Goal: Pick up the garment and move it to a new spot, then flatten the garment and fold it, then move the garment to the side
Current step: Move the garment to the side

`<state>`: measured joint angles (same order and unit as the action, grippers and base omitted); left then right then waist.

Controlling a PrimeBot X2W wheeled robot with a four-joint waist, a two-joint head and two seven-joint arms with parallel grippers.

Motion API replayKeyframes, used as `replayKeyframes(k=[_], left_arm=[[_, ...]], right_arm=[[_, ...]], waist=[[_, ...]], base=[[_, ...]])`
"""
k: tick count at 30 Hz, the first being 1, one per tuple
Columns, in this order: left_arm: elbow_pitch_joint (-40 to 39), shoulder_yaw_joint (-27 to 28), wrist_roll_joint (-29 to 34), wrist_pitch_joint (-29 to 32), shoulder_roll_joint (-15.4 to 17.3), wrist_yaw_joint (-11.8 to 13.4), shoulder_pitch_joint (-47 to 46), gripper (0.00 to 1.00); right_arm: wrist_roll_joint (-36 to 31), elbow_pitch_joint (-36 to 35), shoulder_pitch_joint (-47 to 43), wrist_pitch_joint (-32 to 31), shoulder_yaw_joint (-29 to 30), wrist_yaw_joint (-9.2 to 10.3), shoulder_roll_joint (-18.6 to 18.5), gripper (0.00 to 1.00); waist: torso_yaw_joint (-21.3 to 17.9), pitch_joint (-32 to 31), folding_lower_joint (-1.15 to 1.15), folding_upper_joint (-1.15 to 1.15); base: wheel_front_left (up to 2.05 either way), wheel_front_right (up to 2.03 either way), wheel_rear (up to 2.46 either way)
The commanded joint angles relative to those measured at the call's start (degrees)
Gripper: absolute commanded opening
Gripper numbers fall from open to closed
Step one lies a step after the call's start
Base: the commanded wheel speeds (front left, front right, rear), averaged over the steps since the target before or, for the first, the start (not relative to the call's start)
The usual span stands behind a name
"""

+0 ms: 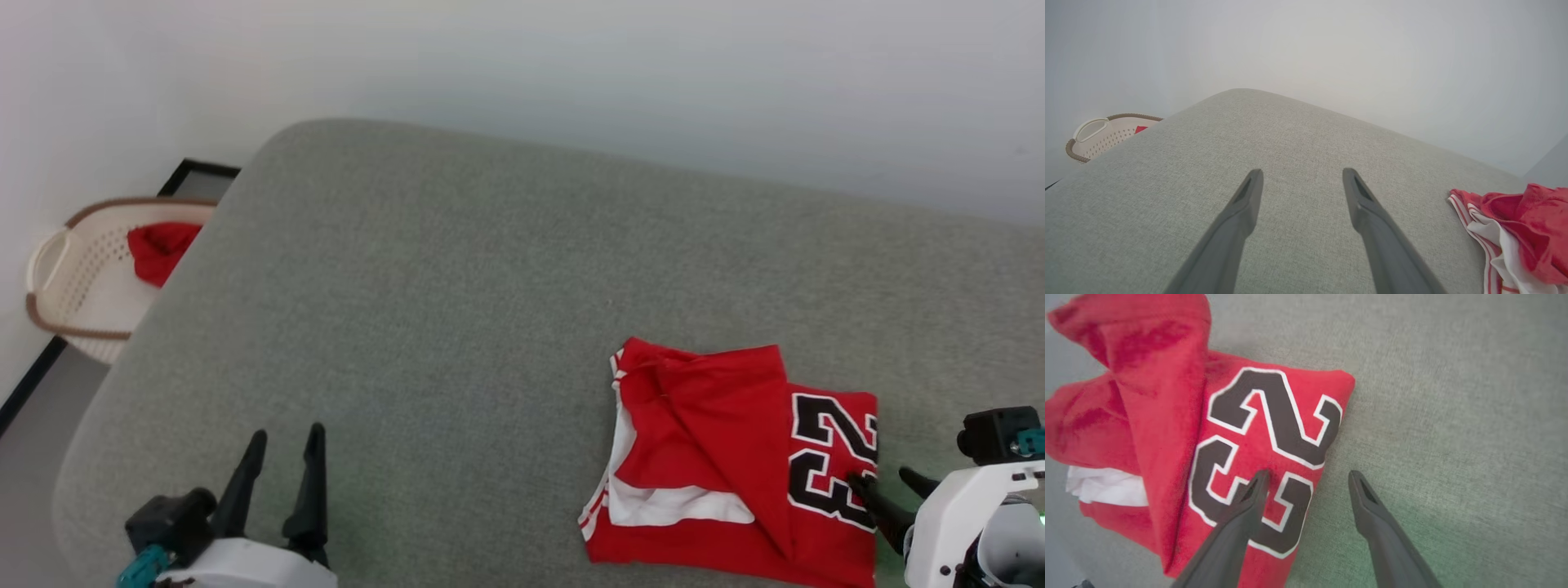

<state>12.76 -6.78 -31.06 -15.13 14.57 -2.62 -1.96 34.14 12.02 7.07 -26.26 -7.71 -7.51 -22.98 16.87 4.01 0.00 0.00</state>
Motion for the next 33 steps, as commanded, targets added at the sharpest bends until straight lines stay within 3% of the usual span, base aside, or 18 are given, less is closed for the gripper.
replayKeyframes(k=[1, 12, 13, 20, 33], left_arm=[[0.19, -0.08, 0.53, 0.05, -0.3, -0.47, -0.9, 1.0], [1.6, 0.56, 1.67, 0.05, -2.51, -1.79, -3.67, 1.0], [1.84, 0.81, 1.85, 0.05, -2.84, -1.98, -3.91, 1.0], [2.45, 1.97, 2.56, 0.05, -3.45, -2.71, -3.75, 1.0], [2.9, 2.74, 4.2, 0.05, -3.76, -3.47, -3.17, 1.0]], right_arm=[[-0.3, 0.5, 0.62, -0.99, -0.08, 0.04, -0.1, 1.0], [-0.21, 6.96, 4.21, -9.48, -0.8, 0.05, 3.22, 1.0], [0.3, 7.48, 5.11, -10.27, -2.2, 0.04, 3.25, 0.0], [1.39, 6.57, 8.96, -11.88, -3.64, 0.05, -0.01, 0.0], [-0.89, -2.04, 13.13, -12.93, -5.8, 0.04, -6.42, 0.0]], waist=[[1.41, 1.76, 0.0, 0.0], [2.35, 4.9, 0.0, 0.0], [2.33, 5.1, 0.0, 0.0], [1.41, 4.49, 0.0, 0.0], [-3.49, 2.22, 0.0, 0.0]], base=[[0.0, 0.0, 0.0], [0.0, 0.0, 0.0], [0.0, 0.0, 0.0], [0.0, 0.0, 0.0], [0.0, 0.0, 0.0]])
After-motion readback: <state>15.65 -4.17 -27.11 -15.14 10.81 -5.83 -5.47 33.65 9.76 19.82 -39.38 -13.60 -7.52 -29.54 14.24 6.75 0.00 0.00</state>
